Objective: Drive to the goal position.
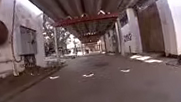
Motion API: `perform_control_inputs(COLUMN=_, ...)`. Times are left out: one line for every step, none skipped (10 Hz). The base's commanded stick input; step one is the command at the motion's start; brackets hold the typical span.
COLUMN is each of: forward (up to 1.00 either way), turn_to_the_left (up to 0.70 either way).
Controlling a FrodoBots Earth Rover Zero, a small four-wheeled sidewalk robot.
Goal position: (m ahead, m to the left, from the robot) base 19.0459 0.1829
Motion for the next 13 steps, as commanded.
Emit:
perform_control_inputs(forward=0.50, turn_to_the_left=0.00)
perform_control_inputs(forward=0.50, turn_to_the_left=0.00)
perform_control_inputs(forward=0.50, turn_to_the_left=0.00)
perform_control_inputs(forward=0.50, turn_to_the_left=0.00)
perform_control_inputs(forward=0.50, turn_to_the_left=0.00)
perform_control_inputs(forward=0.50, turn_to_the_left=0.00)
perform_control_inputs(forward=0.50, turn_to_the_left=0.00)
perform_control_inputs(forward=0.50, turn_to_the_left=0.00)
perform_control_inputs(forward=0.50, turn_to_the_left=0.00)
perform_control_inputs(forward=0.50, turn_to_the_left=0.00)
perform_control_inputs(forward=0.50, turn_to_the_left=0.00)
perform_control_inputs(forward=0.50, turn_to_the_left=0.00)
perform_control_inputs(forward=0.50, turn_to_the_left=0.00)
